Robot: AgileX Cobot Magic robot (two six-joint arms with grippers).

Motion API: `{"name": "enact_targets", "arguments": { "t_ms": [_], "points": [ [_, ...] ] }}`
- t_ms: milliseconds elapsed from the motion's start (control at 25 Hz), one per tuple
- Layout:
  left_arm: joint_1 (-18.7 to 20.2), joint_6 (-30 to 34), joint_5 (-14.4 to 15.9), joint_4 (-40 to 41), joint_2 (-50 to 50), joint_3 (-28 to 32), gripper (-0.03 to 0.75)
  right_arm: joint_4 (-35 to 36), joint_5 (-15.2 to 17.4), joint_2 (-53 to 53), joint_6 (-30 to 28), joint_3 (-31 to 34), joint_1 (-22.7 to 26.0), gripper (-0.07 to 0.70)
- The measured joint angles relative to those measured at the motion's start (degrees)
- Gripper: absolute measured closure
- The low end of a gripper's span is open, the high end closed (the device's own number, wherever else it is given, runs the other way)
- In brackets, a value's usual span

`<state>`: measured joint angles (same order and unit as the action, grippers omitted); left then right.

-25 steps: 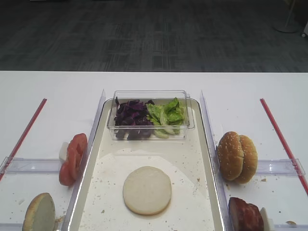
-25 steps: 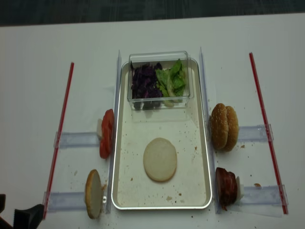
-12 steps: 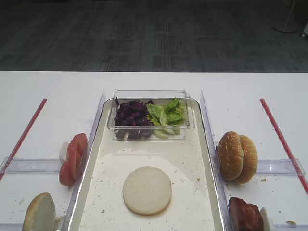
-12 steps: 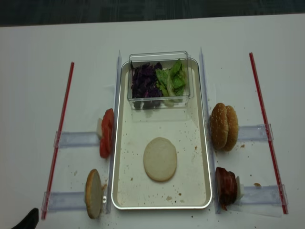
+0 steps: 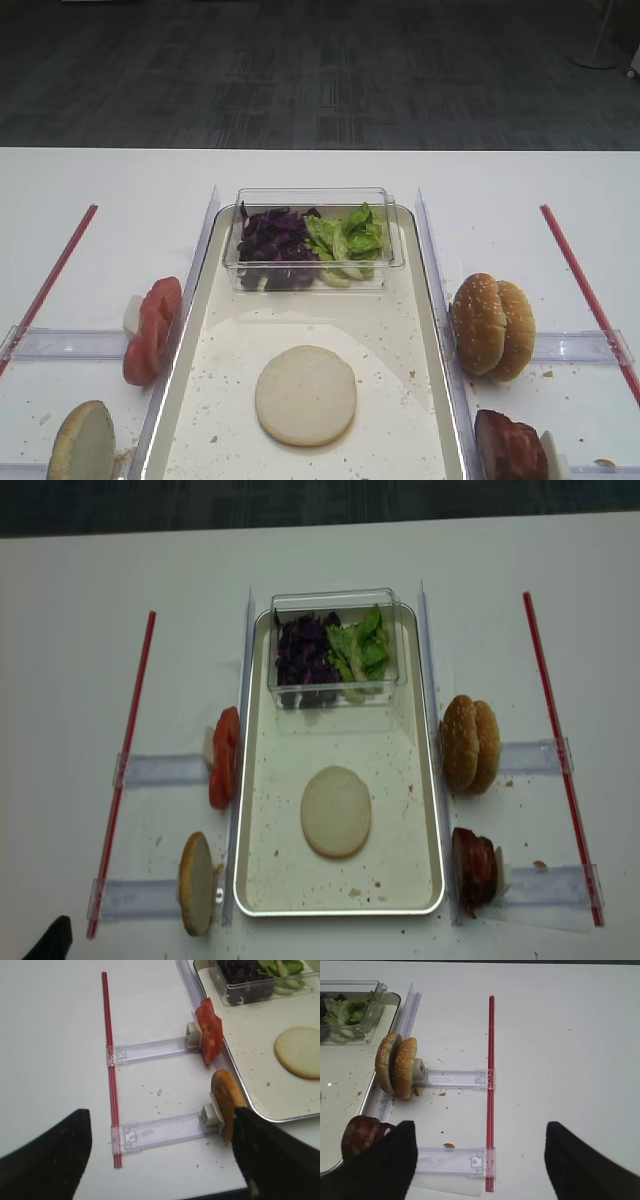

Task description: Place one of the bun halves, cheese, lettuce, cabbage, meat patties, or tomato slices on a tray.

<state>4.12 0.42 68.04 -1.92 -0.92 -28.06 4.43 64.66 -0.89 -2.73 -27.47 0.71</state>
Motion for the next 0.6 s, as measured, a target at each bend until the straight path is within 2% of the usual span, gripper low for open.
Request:
{"name": "enact_targets", "arguments": {
  "t_ms": [600],
  "points": [
    [0.0,-0.4,0.0,0.0,0.0,0.0,0.183,0.0,0.0,0.0,0.0,0.0,0.0,0.079]
  ]
}}
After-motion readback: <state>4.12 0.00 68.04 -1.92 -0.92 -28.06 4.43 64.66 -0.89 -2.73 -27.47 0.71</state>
